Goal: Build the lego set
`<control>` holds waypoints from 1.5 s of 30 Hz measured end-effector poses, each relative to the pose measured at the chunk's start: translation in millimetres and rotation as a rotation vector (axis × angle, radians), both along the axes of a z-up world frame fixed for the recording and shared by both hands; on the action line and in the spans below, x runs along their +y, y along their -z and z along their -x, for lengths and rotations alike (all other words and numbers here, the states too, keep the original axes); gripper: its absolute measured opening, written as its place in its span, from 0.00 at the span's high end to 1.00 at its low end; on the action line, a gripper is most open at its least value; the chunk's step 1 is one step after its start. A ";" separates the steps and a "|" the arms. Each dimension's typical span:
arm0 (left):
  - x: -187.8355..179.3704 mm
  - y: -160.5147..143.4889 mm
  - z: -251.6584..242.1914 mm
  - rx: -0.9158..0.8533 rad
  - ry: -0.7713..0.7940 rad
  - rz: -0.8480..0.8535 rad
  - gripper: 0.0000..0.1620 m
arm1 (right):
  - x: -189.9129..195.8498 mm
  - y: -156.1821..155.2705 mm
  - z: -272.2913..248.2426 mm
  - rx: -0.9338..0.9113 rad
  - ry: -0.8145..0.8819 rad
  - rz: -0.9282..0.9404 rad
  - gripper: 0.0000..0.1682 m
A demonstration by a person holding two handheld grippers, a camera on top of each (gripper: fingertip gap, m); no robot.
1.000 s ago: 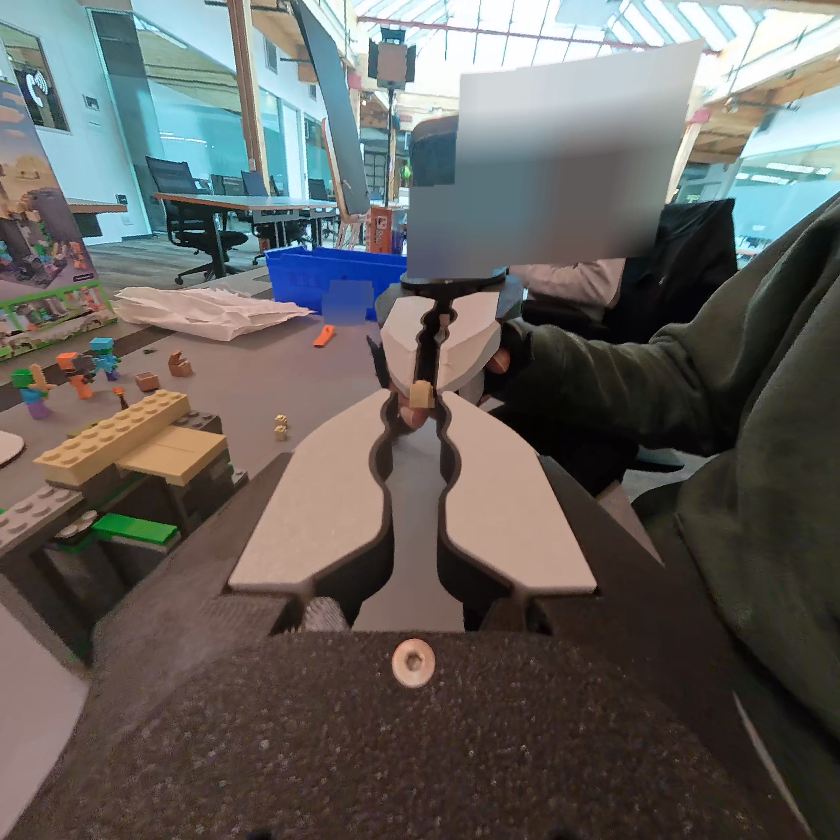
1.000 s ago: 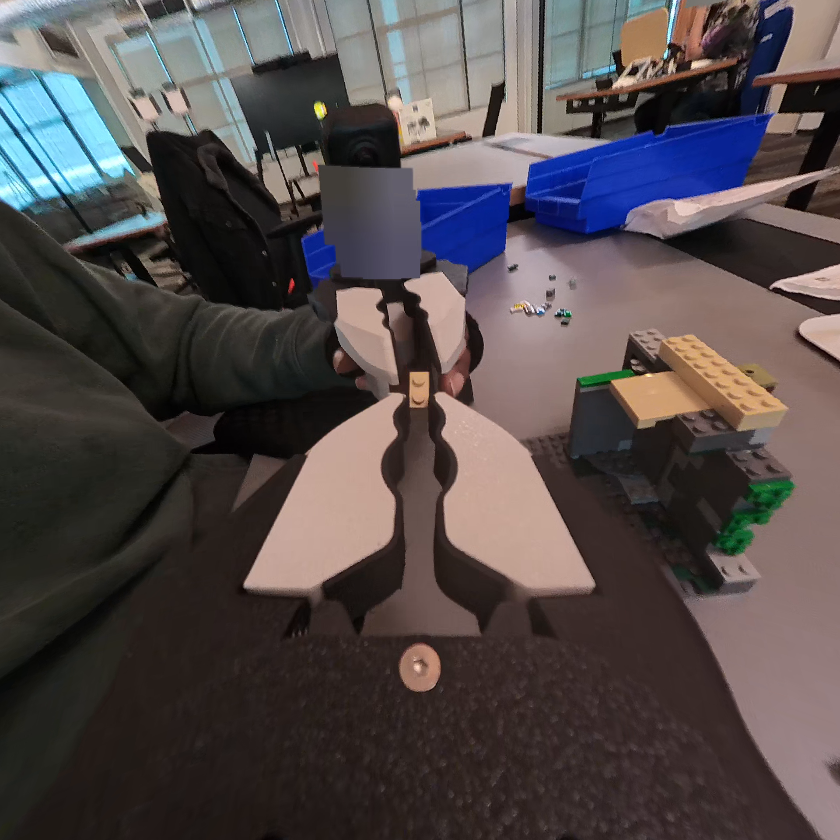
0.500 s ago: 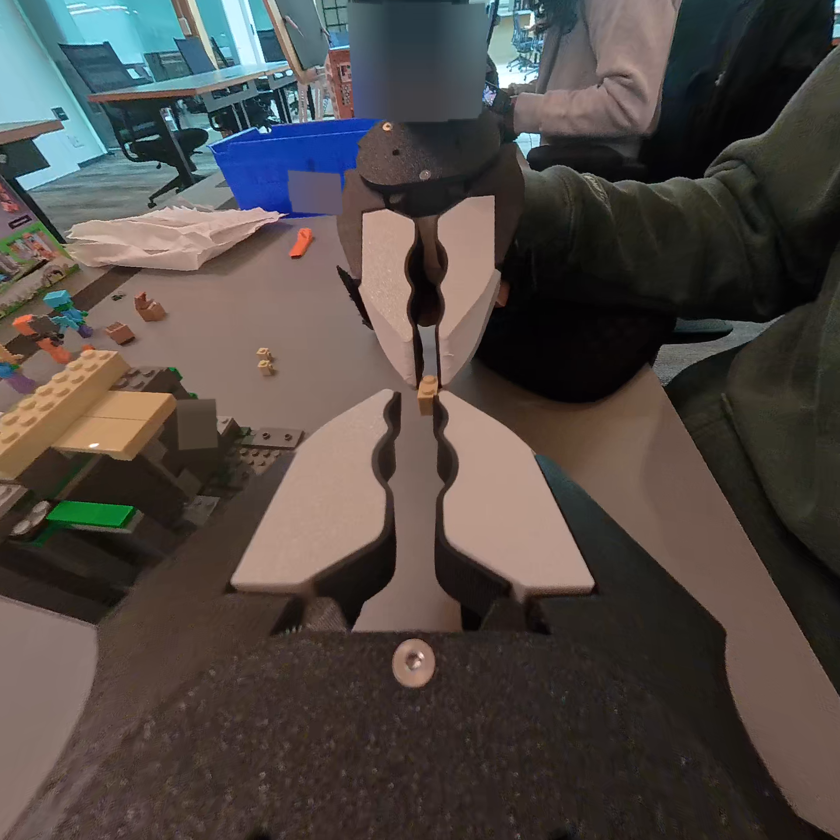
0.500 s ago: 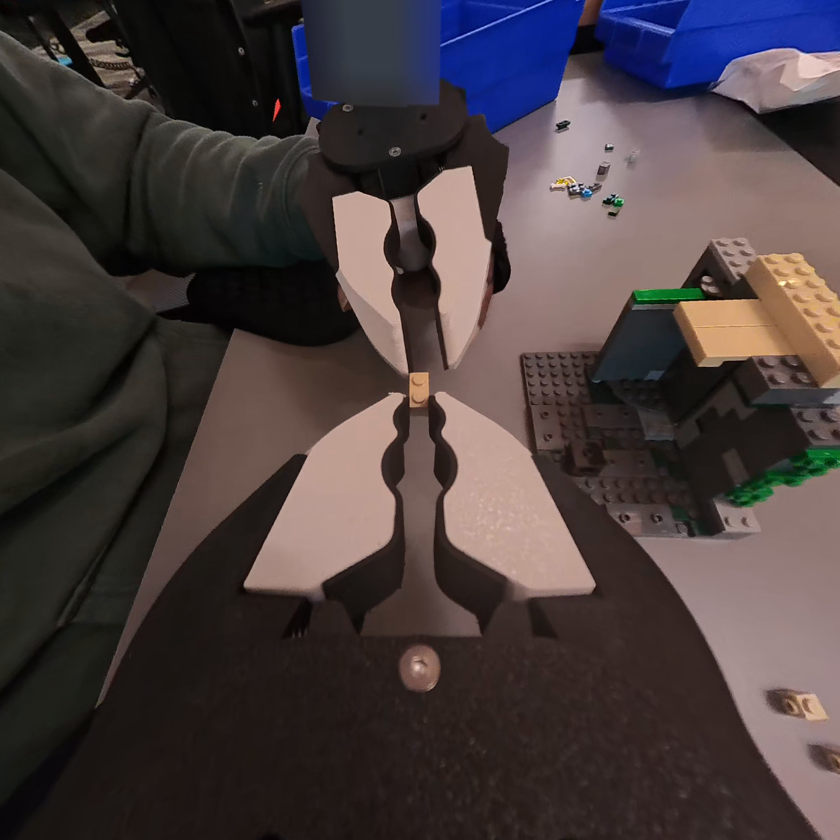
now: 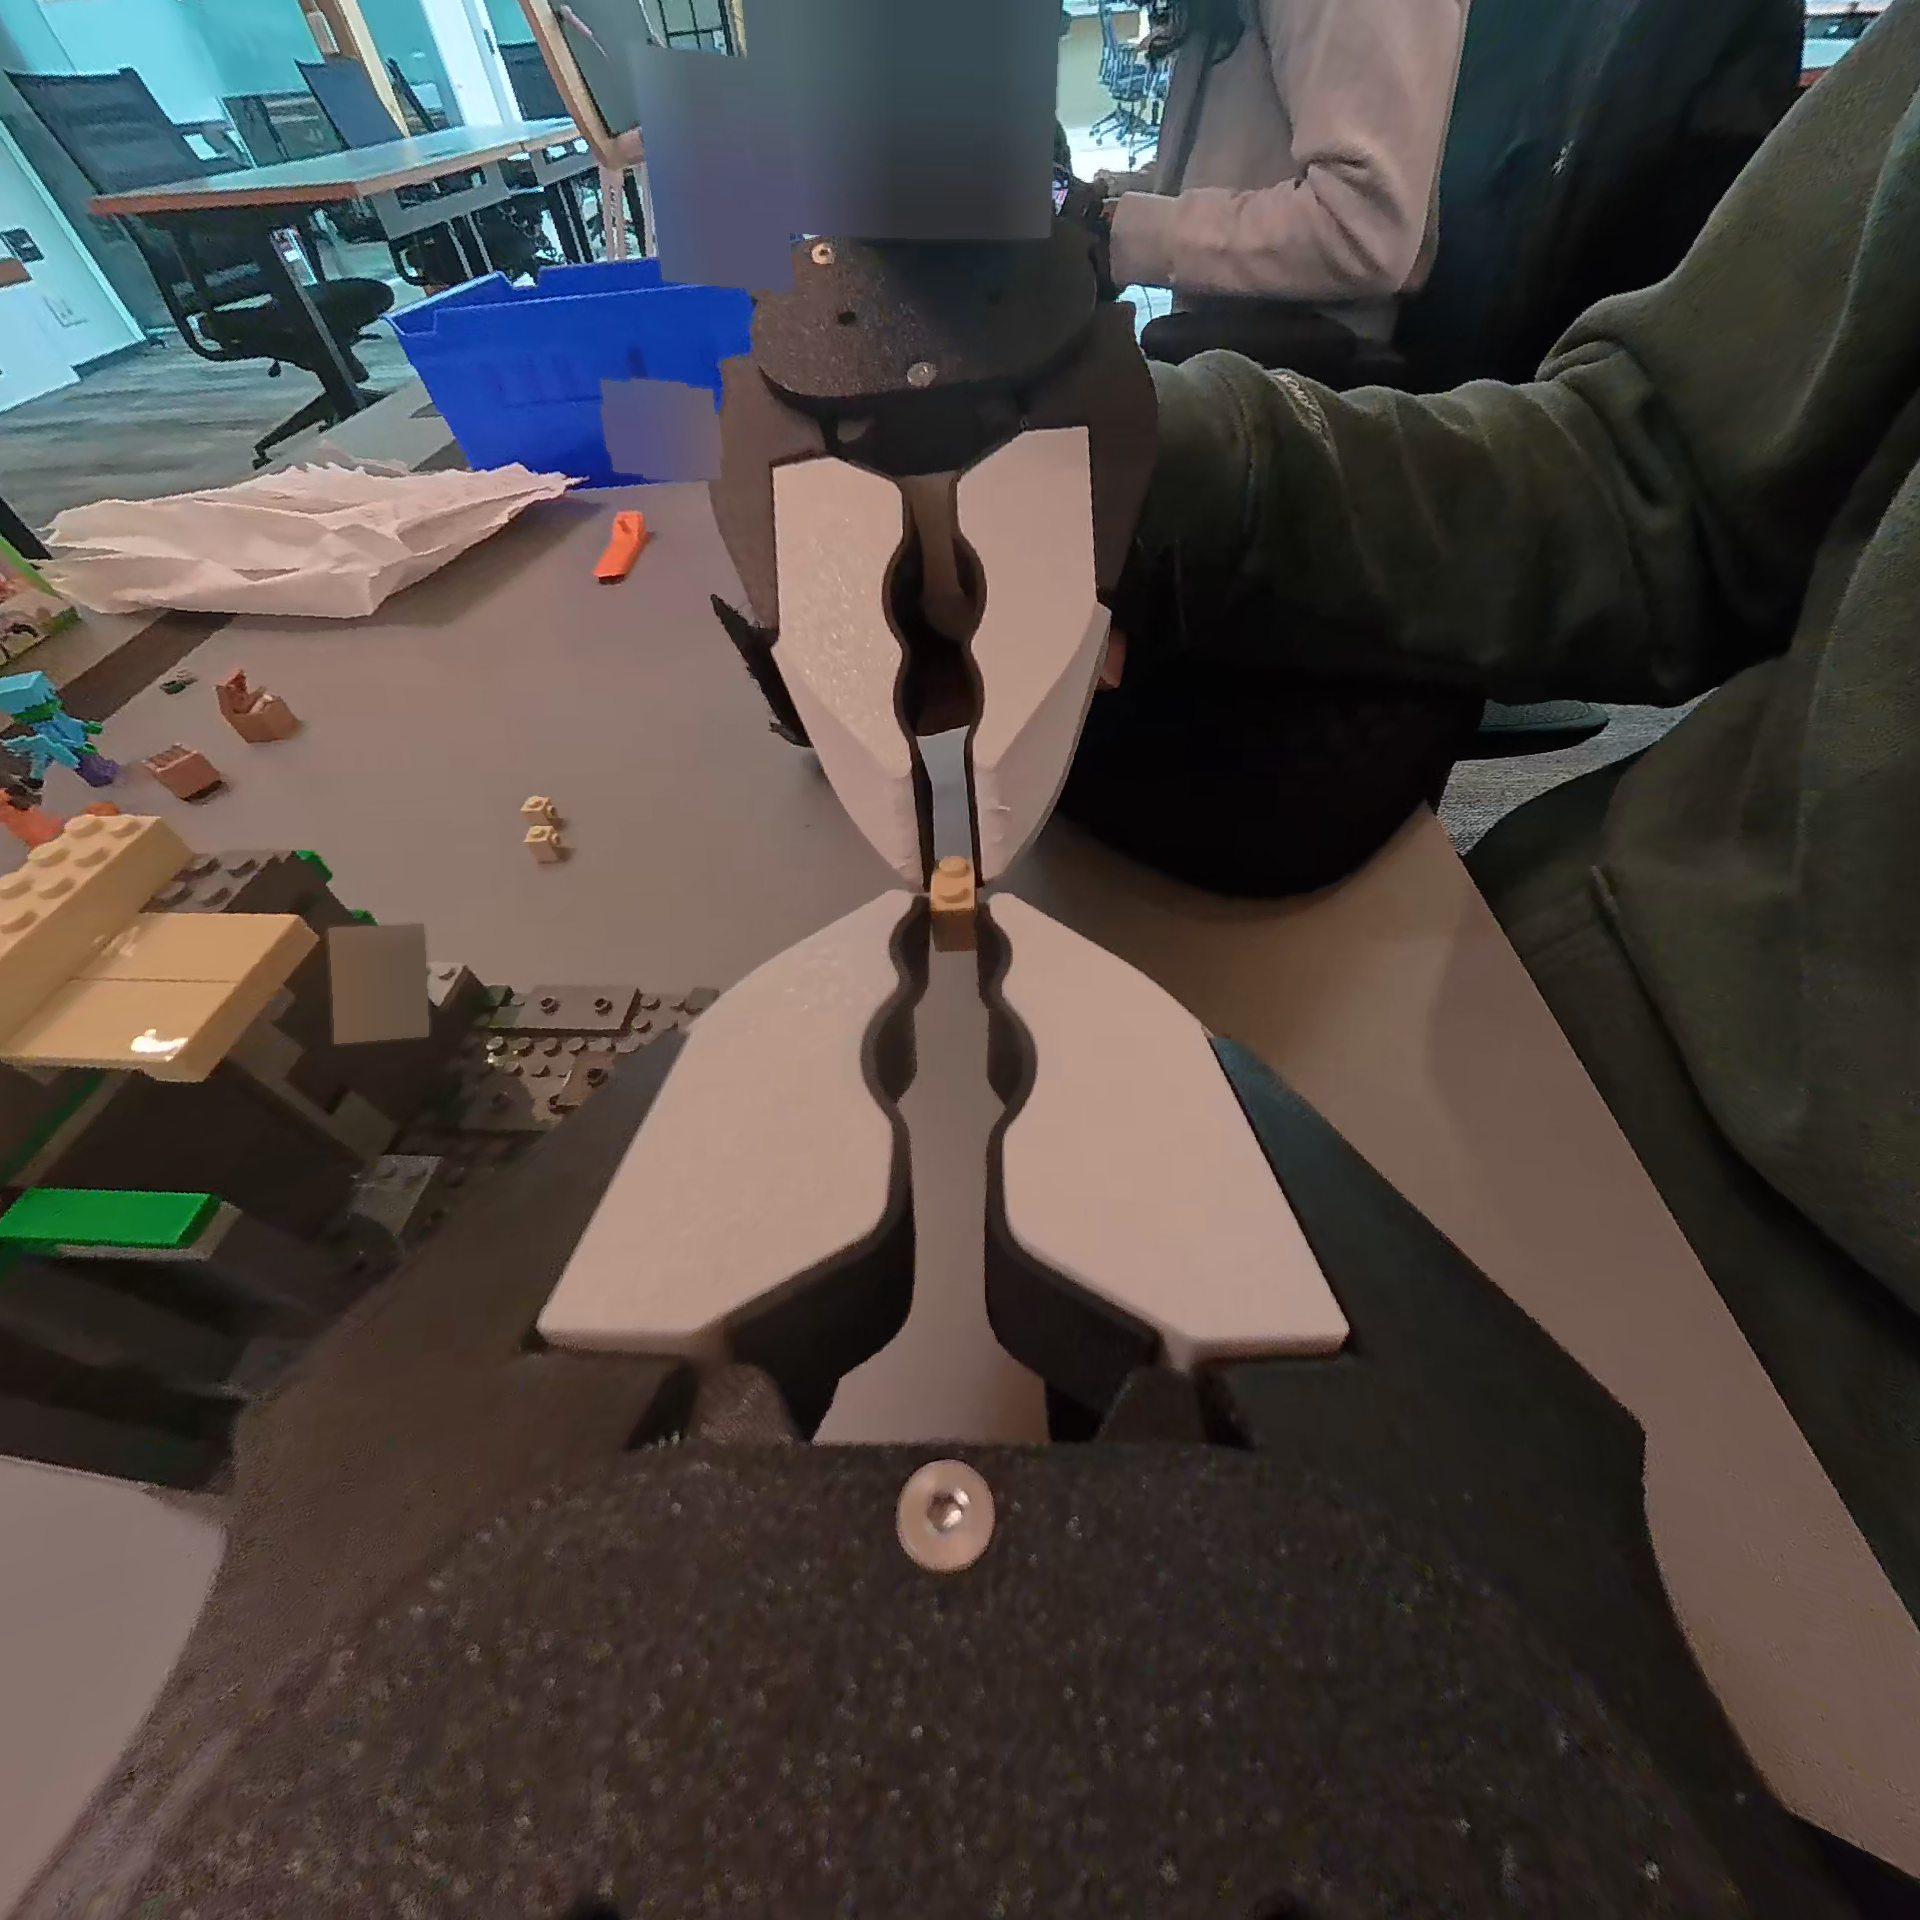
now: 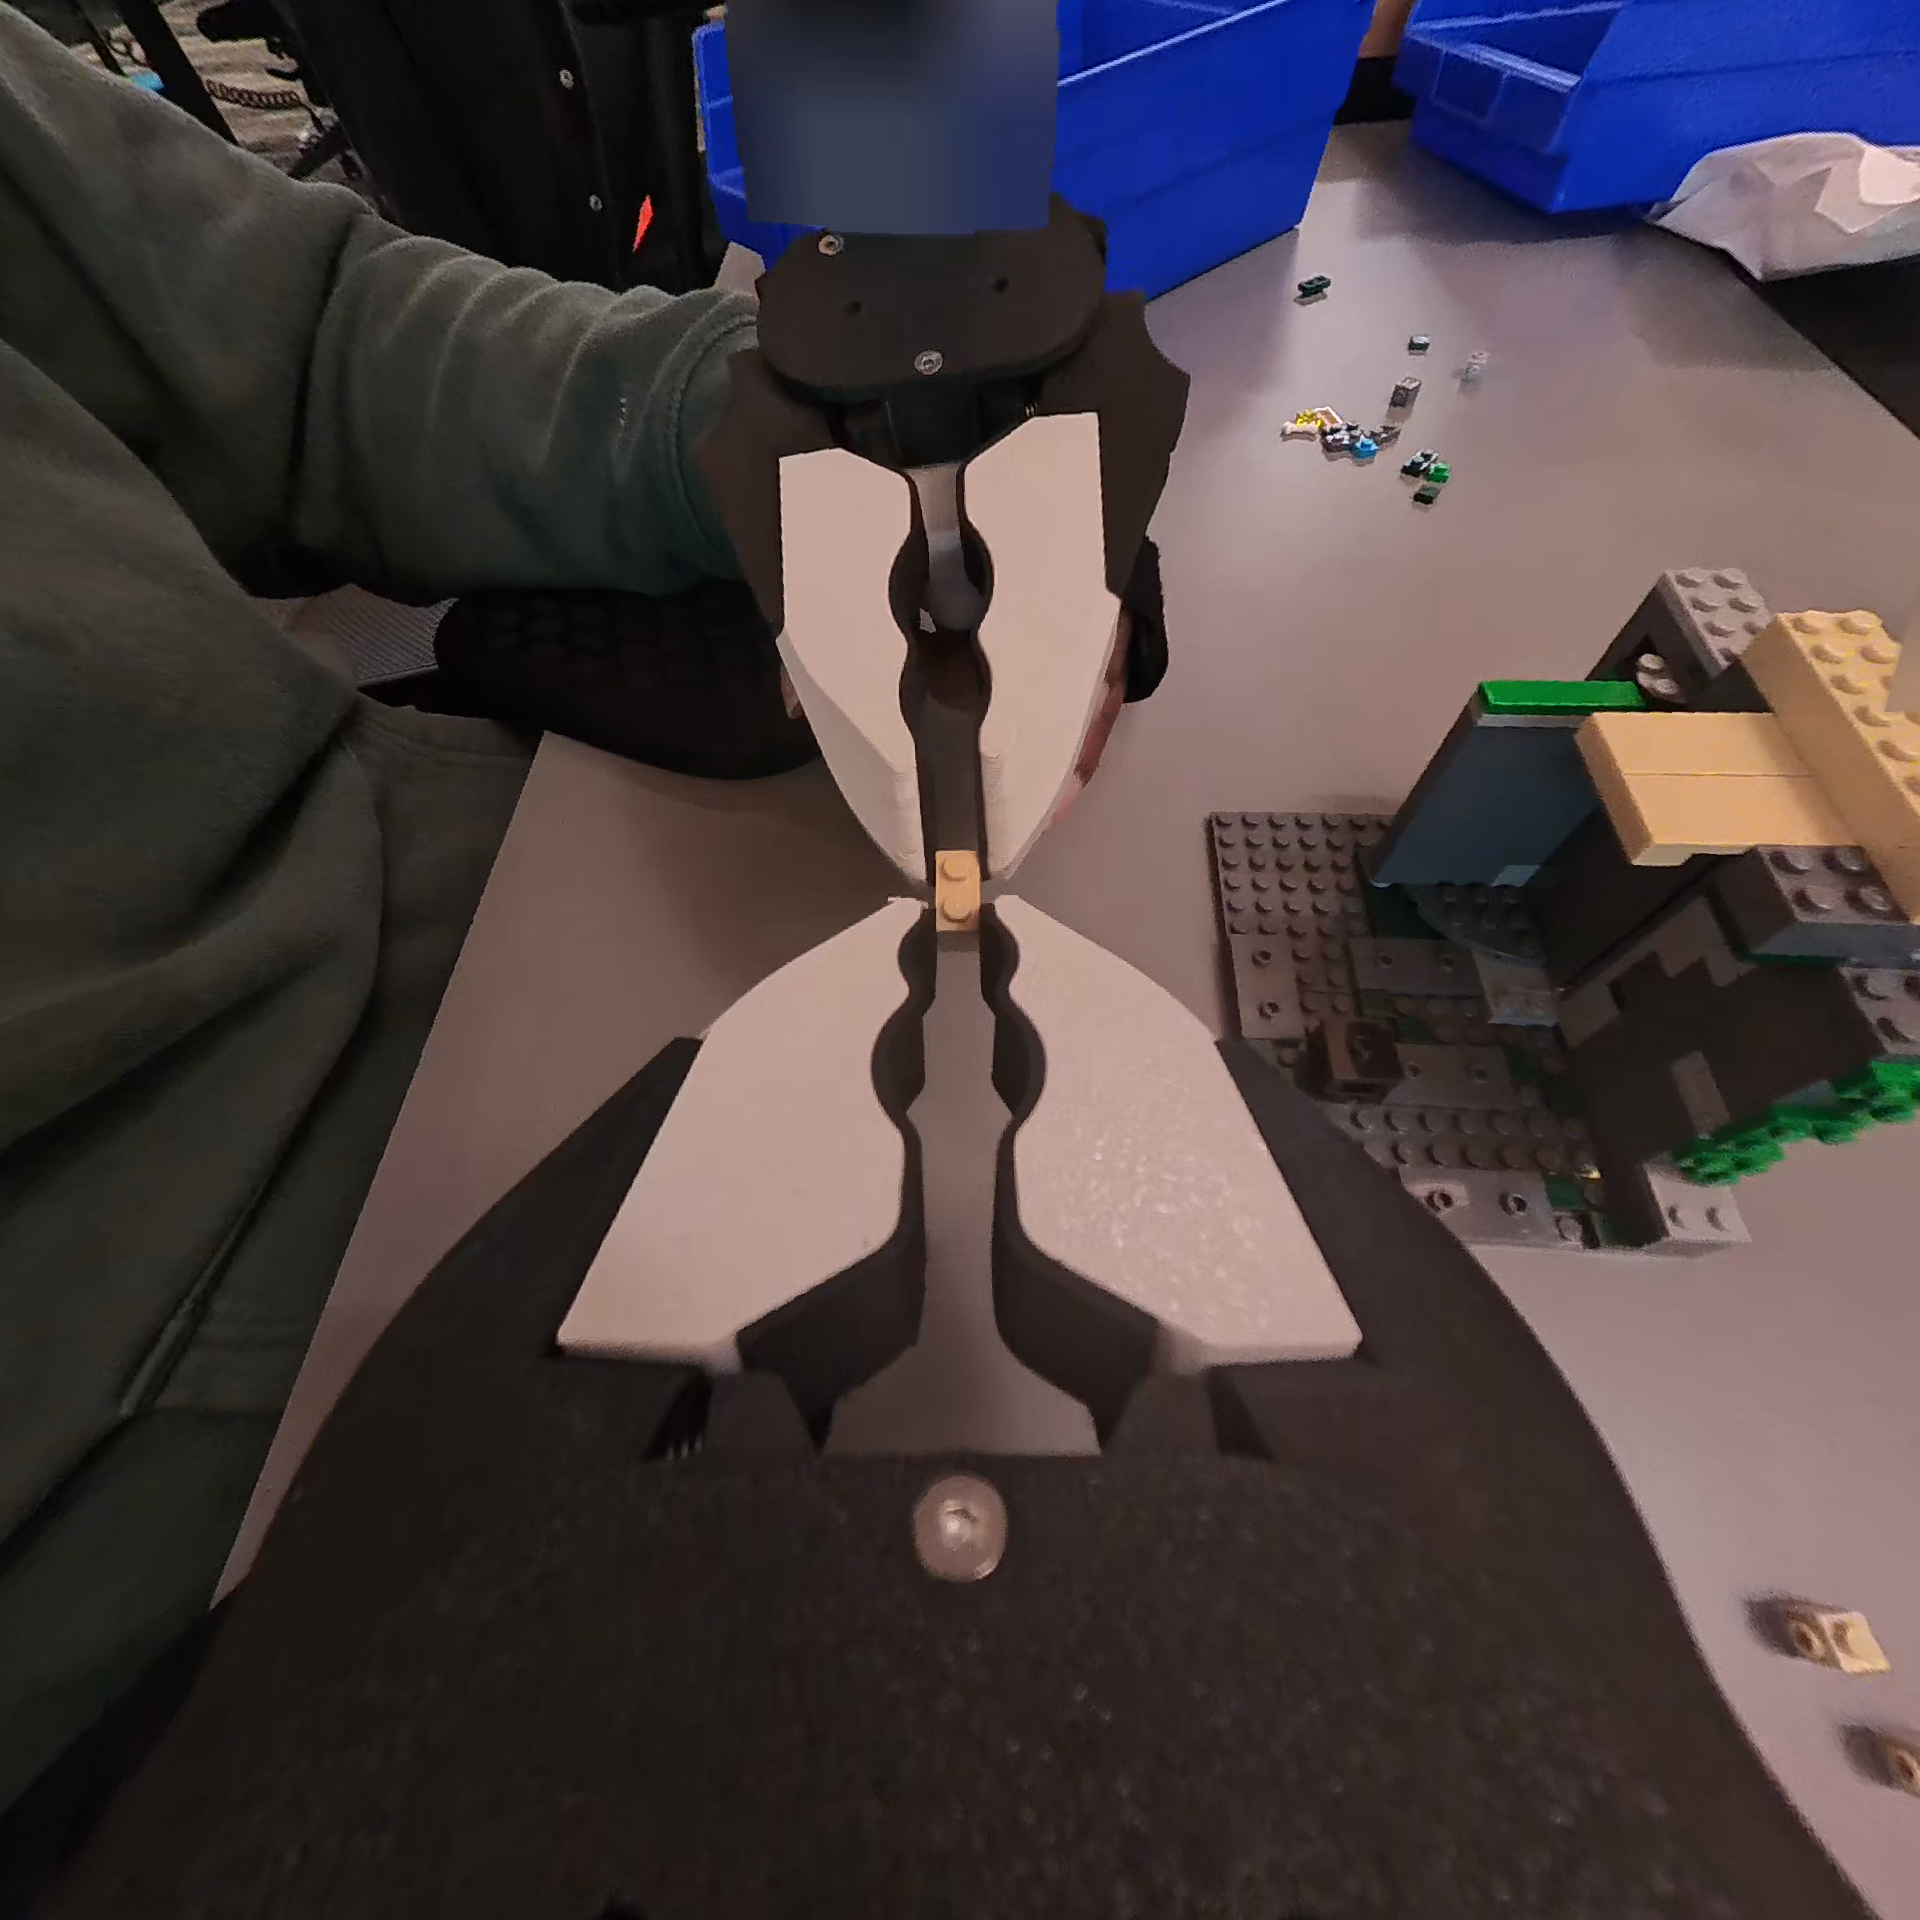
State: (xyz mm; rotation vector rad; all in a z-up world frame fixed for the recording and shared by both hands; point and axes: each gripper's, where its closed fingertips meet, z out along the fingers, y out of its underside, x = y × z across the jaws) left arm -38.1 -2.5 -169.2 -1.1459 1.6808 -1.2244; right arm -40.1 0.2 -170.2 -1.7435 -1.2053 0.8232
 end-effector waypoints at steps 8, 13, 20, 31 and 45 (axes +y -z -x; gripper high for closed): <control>0.4 -6.6 0.6 -0.019 -0.001 0.035 0.95 | 0.8 -6.6 0.9 0.032 0.008 -0.019 0.96; 1.4 -17.7 2.1 -0.070 0.008 0.100 0.95 | 3.7 -9.4 0.6 0.044 0.028 -0.033 0.90; 1.2 -14.5 1.1 -0.059 0.010 0.097 0.95 | 2.0 -16.2 4.0 0.079 0.019 -0.053 0.94; -0.1 -13.3 0.5 -0.062 0.015 0.101 0.95 | 1.1 -15.5 4.6 0.071 0.016 -0.039 0.96; 51.5 -3.1 -3.7 -0.011 -0.250 0.064 0.93 | 66.3 -35.2 -50.8 -0.018 0.173 -0.065 0.96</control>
